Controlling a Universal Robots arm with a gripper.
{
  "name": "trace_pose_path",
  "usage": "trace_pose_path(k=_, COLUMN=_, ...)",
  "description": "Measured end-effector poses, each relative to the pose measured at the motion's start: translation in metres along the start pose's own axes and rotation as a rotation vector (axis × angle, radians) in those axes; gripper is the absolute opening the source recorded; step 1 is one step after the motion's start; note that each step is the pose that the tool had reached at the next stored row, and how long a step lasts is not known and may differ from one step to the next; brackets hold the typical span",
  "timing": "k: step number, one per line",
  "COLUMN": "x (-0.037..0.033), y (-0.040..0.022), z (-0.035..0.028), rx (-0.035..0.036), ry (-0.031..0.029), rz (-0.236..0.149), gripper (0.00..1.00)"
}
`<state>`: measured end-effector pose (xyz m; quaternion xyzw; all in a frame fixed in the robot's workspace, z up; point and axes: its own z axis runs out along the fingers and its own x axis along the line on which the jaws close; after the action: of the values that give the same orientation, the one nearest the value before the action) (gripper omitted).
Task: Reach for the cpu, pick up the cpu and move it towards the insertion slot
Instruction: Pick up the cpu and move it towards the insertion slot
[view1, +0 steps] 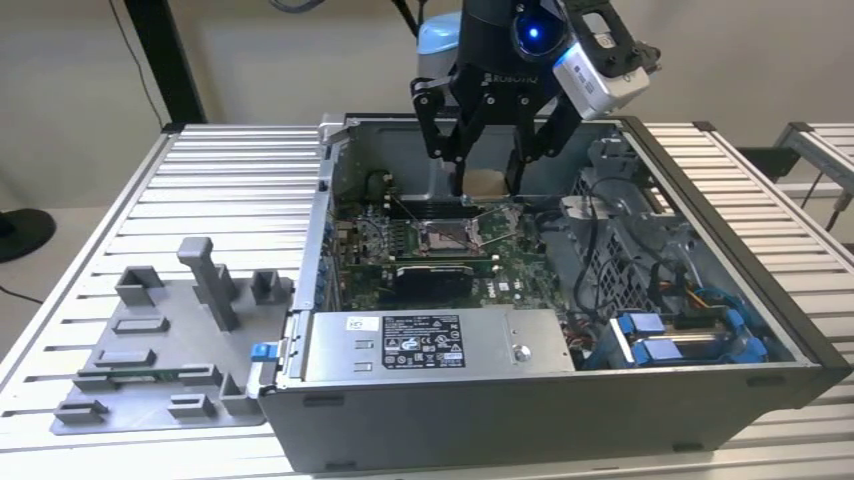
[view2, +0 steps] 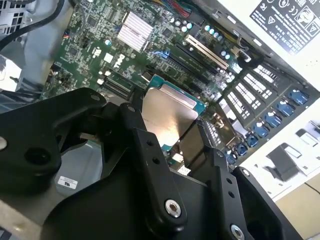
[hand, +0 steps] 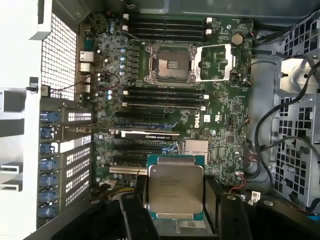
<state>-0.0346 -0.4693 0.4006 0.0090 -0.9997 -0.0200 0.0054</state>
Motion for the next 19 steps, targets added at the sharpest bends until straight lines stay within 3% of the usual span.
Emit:
trace_pose_path(k=11, x=-0.0003, y=0.0014, z=0.0001, rx=0.0, ry=0.0, rz=0.0, gripper=0.0)
trace_pose_path(k=19, x=-0.0005, y=0.0106, z=0.0004, rx=0.0, ry=0.0, rz=0.0, gripper=0.0)
